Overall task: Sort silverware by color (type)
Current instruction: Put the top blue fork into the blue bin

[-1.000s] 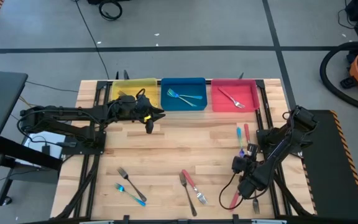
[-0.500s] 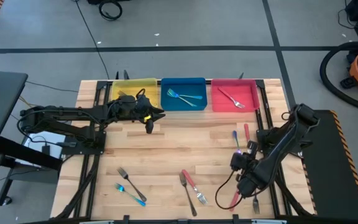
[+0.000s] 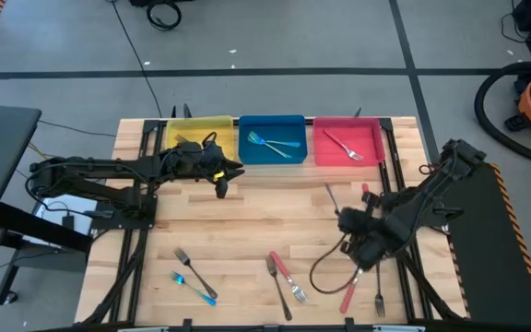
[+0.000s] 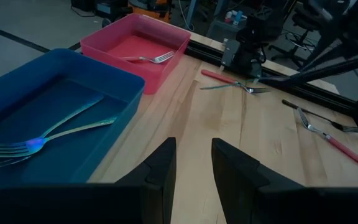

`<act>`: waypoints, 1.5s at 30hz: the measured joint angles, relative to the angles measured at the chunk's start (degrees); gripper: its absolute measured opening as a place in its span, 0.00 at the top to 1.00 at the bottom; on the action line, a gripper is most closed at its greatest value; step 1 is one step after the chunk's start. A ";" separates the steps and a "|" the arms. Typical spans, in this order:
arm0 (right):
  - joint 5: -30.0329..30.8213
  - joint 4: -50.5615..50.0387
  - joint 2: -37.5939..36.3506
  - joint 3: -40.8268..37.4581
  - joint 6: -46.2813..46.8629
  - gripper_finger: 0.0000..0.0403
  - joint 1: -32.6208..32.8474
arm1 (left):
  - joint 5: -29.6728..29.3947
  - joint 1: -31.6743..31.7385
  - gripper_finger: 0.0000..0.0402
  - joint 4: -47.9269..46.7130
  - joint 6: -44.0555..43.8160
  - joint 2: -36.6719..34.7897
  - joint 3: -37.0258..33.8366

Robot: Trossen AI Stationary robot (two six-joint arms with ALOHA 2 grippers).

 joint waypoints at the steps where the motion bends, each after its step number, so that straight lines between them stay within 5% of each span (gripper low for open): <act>1: 1.50 1.16 -1.00 0.00 -1.96 0.99 -1.25 | 0.00 0.01 0.74 0.00 0.00 0.00 0.00; 7: 6.90 13.92 -5.84 0.00 -20.85 0.99 -11.21 | 0.00 0.01 0.74 0.00 0.00 0.02 0.00; 13: 4.03 31.99 -7.08 -0.01 -45.52 0.99 -24.50 | 0.00 0.00 0.74 0.00 0.00 0.01 0.00; 18: -6.93 43.84 -7.08 -0.02 -58.66 0.99 -36.21 | 0.00 0.25 0.74 0.00 0.04 0.00 0.00; 24: -22.99 53.07 -5.82 -0.18 -64.16 0.99 -48.54 | -0.02 2.26 0.74 -0.85 0.02 0.02 0.00; 34: -37.57 60.05 5.36 -0.31 -71.22 0.99 -61.52 | -0.02 4.32 0.74 -2.23 0.12 0.02 0.00; 45: -58.13 60.54 9.50 -0.24 -75.11 0.99 -75.14 | 0.00 4.30 0.74 -1.86 2.19 0.02 0.02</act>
